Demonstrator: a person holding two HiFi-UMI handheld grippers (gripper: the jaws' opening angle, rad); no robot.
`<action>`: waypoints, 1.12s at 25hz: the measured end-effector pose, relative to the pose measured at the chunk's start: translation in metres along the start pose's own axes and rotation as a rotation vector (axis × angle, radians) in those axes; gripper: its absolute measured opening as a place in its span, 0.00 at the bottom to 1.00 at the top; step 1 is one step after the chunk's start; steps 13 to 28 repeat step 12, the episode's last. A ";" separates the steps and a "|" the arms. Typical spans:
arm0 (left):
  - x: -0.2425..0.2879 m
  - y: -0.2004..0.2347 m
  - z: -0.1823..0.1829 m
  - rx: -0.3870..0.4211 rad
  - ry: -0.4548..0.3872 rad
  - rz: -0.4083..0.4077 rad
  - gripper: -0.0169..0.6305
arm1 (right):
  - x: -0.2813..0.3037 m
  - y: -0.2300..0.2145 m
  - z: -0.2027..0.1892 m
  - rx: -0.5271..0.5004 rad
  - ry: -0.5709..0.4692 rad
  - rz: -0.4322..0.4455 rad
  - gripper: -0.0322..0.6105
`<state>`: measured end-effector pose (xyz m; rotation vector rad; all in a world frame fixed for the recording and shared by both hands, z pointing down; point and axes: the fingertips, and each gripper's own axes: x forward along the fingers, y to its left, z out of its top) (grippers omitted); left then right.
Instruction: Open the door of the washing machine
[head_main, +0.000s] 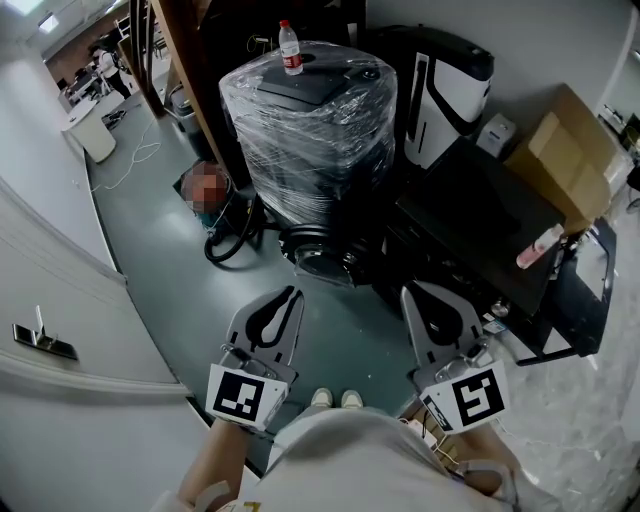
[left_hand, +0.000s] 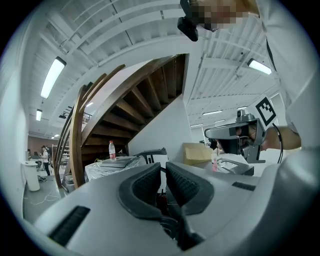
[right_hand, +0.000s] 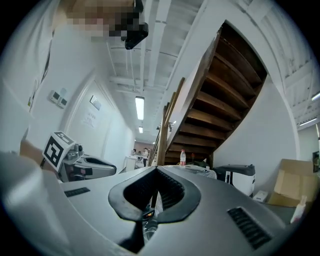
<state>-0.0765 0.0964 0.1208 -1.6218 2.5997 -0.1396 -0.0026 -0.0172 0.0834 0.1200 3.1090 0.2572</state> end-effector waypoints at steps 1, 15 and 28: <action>0.001 0.000 0.000 -0.003 0.002 -0.003 0.10 | 0.000 0.000 0.001 0.005 -0.001 0.002 0.09; 0.005 0.002 0.008 0.022 0.004 -0.028 0.10 | 0.004 -0.006 -0.008 0.067 0.017 -0.004 0.09; 0.005 0.002 0.008 0.022 0.004 -0.028 0.10 | 0.004 -0.006 -0.008 0.067 0.017 -0.004 0.09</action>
